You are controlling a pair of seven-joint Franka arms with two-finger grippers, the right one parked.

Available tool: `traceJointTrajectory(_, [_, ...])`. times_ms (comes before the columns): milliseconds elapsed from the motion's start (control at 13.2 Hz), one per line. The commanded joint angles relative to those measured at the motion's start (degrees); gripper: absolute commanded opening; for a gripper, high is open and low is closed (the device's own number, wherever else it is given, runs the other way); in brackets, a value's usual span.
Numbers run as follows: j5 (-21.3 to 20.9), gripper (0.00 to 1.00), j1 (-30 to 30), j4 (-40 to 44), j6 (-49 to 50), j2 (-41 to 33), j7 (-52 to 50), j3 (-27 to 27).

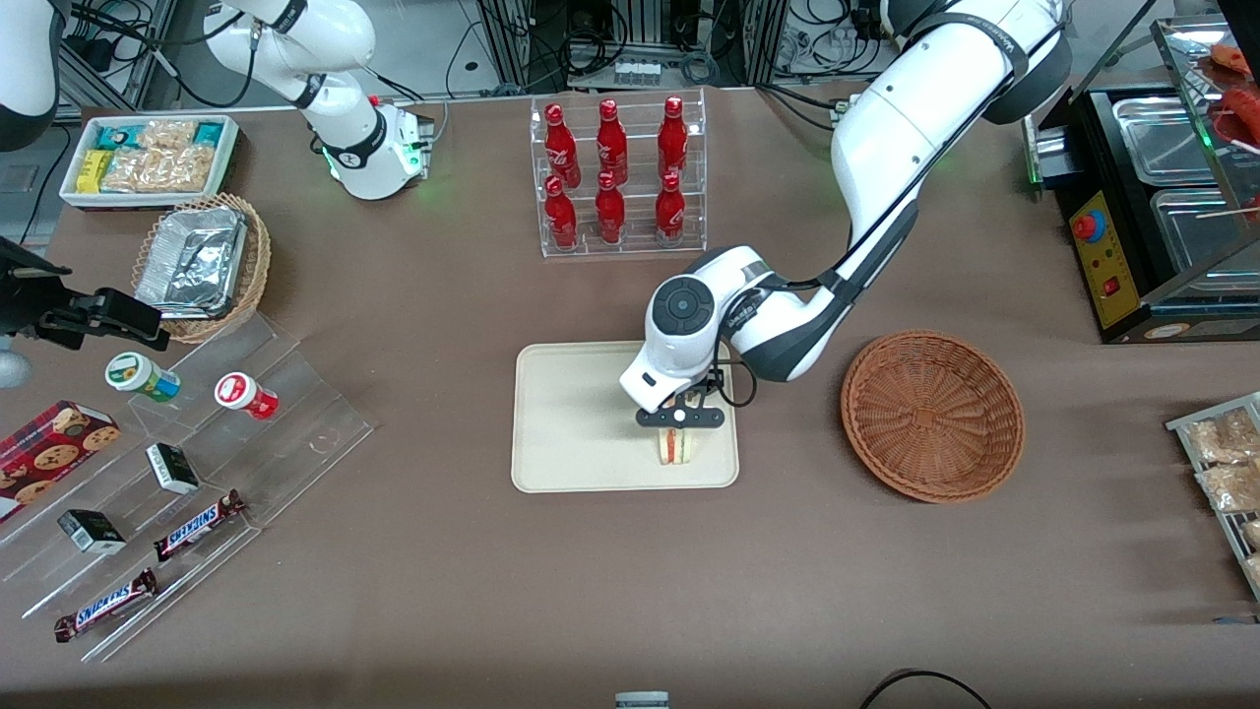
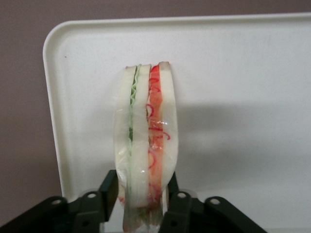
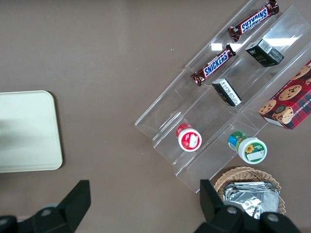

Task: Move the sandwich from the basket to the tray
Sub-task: 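Lower the sandwich onto the tray and open the left gripper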

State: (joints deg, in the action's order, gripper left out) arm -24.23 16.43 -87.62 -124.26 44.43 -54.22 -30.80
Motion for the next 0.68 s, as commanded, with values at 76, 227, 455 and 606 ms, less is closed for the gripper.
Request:
traceJointTrajectory(76, [-1.0,1.0,0.71,2.8,1.39,-0.74,-3.7,-0.05])
traceJointTrajectory(227, [-0.91,1.0,0.45,2.89,4.45,-2.85,-3.79,-0.05])
traceJointTrajectory(455, [1.02,1.0,-0.95,4.99,7.28,-5.49,-4.05,-0.05])
traceJointTrajectory(606, [2.51,1.0,-4.97,5.88,9.55,-7.68,-2.65,-0.14])
